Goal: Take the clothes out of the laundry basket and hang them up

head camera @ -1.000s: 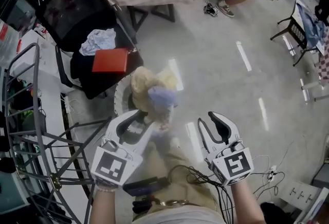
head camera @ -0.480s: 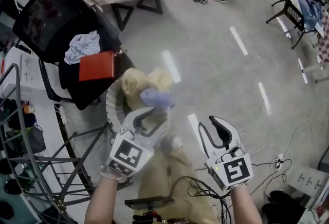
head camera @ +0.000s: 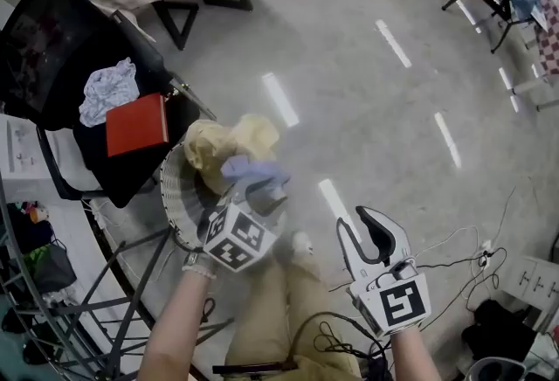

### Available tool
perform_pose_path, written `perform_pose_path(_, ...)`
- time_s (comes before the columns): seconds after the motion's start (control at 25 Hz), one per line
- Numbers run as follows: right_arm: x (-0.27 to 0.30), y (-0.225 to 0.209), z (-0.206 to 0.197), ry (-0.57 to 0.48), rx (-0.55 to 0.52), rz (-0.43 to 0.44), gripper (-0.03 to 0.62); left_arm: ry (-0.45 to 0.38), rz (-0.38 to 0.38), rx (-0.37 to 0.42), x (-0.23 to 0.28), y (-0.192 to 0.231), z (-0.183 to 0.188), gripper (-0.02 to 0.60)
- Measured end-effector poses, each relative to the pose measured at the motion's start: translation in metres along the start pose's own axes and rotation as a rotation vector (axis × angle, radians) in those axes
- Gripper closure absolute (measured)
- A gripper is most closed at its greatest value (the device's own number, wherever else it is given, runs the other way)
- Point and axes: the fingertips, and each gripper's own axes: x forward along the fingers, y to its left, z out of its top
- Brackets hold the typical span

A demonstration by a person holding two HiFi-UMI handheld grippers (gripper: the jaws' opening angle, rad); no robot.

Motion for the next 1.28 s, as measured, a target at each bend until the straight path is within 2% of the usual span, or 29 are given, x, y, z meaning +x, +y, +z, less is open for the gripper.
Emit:
perform_pose_path(0.16, 0.011, -0.017, -0.022, 0.005, 0.023, -0.029, 0.479, 0.085, -0.033, 0.04, 0.05, 0.005, -0.031, 0.41)
perform_pose_path(0.44, 0.029, -0.037, -0.067, 0.03, 0.066, -0.046, 0.479, 0.247, -0.038, 0.116, 0.121, 0.023, -0.089, 0.41)
perform_pose_path(0.68, 0.038, -0.05, -0.094, 0.047, 0.086, -0.061, 0.479, 0.375, -0.046, 0.182, 0.159, 0.026, -0.13, 0.409)
perform_pose_path(0.88, 0.043, -0.058, -0.102, 0.042, 0.092, -0.071, 0.479, 0.479, -0.019, 0.191, 0.171, 0.033, -0.155, 0.417)
perform_pose_path(0.92, 0.044, -0.058, -0.102, 0.04, 0.093, -0.071, 0.479, 0.483, -0.005, 0.189, 0.17, 0.036, -0.156, 0.461)
perform_pose_path(0.96, 0.044, -0.058, -0.102, 0.039, 0.093, -0.07, 0.479, 0.476, 0.008, 0.177, 0.168, 0.038, -0.155, 0.538)
perform_pose_path(1.0, 0.045, -0.058, -0.1, 0.038, 0.092, -0.07, 0.48, 0.46, 0.014, 0.156, 0.165, 0.04, -0.153, 0.574)
perform_pose_path(1.28, 0.046, -0.05, -0.084, 0.032, 0.081, -0.056, 0.479, 0.307, 0.029, 0.014, 0.123, 0.054, -0.111, 0.581)
